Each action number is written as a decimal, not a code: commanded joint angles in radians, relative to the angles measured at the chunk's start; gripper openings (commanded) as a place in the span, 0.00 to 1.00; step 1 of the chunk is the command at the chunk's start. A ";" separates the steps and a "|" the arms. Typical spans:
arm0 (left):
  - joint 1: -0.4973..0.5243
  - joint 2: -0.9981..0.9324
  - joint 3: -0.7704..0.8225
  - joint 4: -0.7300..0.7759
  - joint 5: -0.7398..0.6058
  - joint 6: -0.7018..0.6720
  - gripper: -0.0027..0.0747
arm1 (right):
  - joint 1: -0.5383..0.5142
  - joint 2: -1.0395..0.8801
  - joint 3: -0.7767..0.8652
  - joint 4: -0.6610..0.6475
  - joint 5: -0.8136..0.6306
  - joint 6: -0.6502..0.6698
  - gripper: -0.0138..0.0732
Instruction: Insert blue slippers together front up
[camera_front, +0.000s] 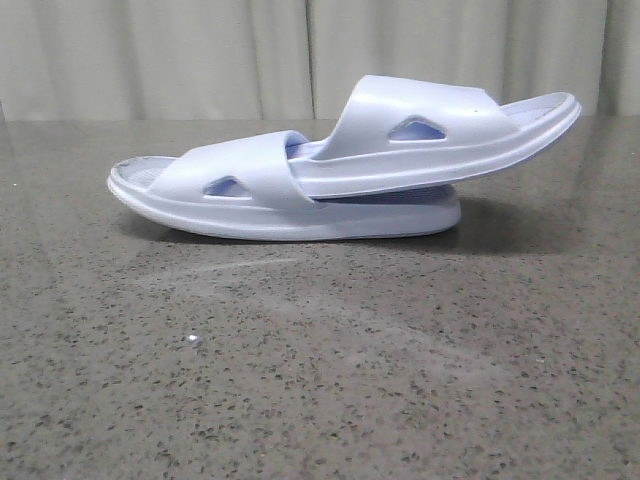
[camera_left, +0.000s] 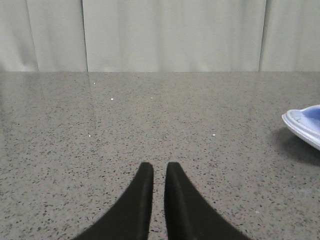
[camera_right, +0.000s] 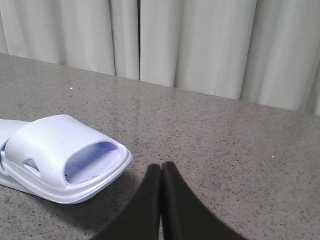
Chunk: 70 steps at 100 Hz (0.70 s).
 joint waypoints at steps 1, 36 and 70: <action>0.004 -0.028 0.011 -0.008 -0.081 -0.006 0.06 | -0.006 0.002 -0.025 -0.025 -0.058 -0.002 0.04; 0.004 -0.028 0.011 -0.008 -0.081 -0.006 0.06 | -0.006 0.002 -0.025 -0.025 -0.058 -0.002 0.04; 0.004 -0.028 0.011 -0.008 -0.081 -0.006 0.06 | -0.006 0.002 -0.025 -0.040 -0.036 -0.004 0.04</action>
